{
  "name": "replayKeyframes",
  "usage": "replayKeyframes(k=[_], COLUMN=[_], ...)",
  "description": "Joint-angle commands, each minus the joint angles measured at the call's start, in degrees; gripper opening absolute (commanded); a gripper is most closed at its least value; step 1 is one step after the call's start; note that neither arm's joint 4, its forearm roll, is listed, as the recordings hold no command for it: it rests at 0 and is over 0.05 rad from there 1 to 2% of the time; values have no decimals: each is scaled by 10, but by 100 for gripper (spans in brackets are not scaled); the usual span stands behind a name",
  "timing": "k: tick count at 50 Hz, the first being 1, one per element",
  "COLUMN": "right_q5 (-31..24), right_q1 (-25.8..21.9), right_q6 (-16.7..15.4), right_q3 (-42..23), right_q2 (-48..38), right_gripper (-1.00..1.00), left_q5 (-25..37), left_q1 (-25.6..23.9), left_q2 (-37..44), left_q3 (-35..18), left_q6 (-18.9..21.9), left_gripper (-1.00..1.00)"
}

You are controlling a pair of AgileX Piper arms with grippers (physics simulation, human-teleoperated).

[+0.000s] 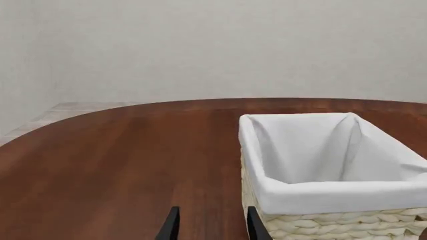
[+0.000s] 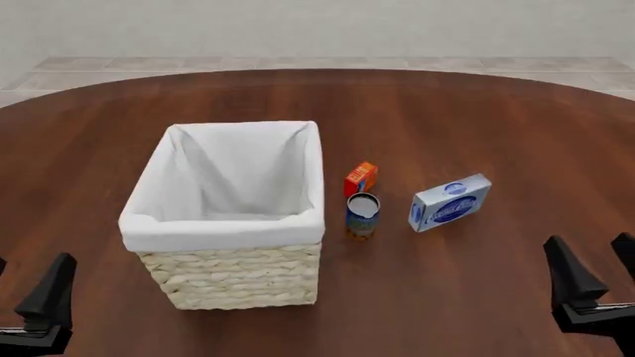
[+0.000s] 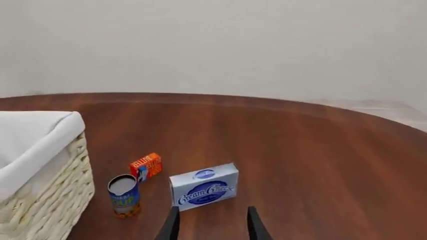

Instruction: Pick up the alphabet soup and put it in the basket.

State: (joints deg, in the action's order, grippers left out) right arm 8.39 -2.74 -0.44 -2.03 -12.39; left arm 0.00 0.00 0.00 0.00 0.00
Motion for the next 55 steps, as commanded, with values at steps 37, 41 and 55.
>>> replayKeyframes(k=[37,41,55], right_q5=[221,213,193], right_q1=[-274,-275,-255], right_q6=[40,33,25], right_q3=[-260,-271,-297], right_q2=[-613,-633,-699], right_gripper=[100,100,100], left_q5=[0,0,0], left_q1=[0,0,0], left_q2=[0,0,0], left_q3=[0,0,0], left_q6=[0,0,0], left_gripper=[100,100,100])
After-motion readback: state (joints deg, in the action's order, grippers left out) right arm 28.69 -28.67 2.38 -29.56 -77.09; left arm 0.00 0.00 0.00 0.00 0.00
